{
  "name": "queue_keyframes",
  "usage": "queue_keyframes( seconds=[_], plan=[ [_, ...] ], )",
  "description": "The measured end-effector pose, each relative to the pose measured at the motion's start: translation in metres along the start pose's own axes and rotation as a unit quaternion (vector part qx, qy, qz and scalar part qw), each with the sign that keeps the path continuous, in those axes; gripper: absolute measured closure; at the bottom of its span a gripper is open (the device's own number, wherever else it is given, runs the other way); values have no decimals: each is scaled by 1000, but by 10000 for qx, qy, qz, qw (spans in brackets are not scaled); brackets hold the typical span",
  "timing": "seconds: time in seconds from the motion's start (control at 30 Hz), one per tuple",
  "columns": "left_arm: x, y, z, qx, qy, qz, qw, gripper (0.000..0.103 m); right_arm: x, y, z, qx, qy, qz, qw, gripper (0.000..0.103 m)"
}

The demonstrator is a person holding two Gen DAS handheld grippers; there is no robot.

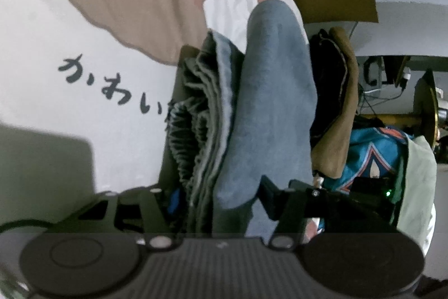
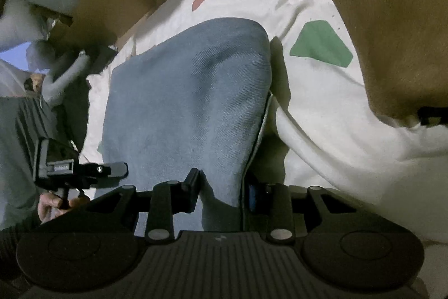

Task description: Fold clothes

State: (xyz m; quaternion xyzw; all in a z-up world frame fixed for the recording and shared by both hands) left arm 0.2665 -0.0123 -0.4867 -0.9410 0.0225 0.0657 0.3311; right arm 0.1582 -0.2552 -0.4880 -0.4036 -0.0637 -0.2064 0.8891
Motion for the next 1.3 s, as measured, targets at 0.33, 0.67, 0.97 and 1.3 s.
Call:
queue_keyframes(
  seconds=[0.33,0.67,0.97,1.3],
  plan=[
    [-4,0,-10,377,139,-142,9991,47,-3,11,-3,127,277,-96,9995,72],
    [-7,-13,-24,822,309,-224,9959,57,2,5,15,3,108,-11,9999,84],
    [-13,-32,-44,945,339,-481,9938,61,10,-7,33,48,-42,-33,10000,84],
    [-18,-69,-80,1066,430,-657,9912,61,29,-35,70,194,-220,-116,9995,84]
  ],
)
Point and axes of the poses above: each gripper's, at about its wrist camera, not at the fingertips, and y roughly the way its jaws point, z to its left, x to its top, the point moved 9 cm from there along y, roughly the way its jaws point, and after that the axes turned 8 degrees about -y, right-handed, at the moved point
